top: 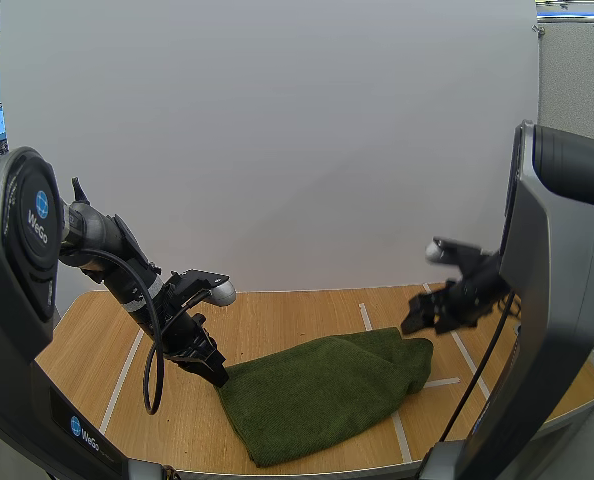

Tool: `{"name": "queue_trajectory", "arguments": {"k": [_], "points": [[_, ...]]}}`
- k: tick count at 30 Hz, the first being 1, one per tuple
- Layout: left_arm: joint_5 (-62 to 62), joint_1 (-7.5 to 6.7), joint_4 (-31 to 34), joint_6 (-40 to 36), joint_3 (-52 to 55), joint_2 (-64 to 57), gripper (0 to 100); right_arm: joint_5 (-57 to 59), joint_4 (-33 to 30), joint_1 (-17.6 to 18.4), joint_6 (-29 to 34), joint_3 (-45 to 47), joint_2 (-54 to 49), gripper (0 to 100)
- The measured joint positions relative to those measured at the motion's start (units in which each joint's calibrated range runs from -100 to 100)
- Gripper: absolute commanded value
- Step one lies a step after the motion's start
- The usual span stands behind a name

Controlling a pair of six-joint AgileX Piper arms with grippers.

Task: Fold the towel

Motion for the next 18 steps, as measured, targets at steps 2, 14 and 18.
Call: {"name": "queue_trajectory", "arguments": {"k": [2, 14, 18], "points": [[0.0, 0.0, 0.1, -0.65, 0.0, 0.0, 23, 1.32, 0.14, 0.0, 0.51, -6.18, -3.11, 100], [0.0, 0.0, 2.16, -5.98, 0.0, 0.0, 89, 11.81, 3.93, 0.0, 1.62, -13.43, -4.74, 100], [0.0, 0.0, 4.09, -8.36, 0.0, 0.66, 89, 12.25, 4.1, 0.0, 0.39, -13.43, -4.74, 100]]}}
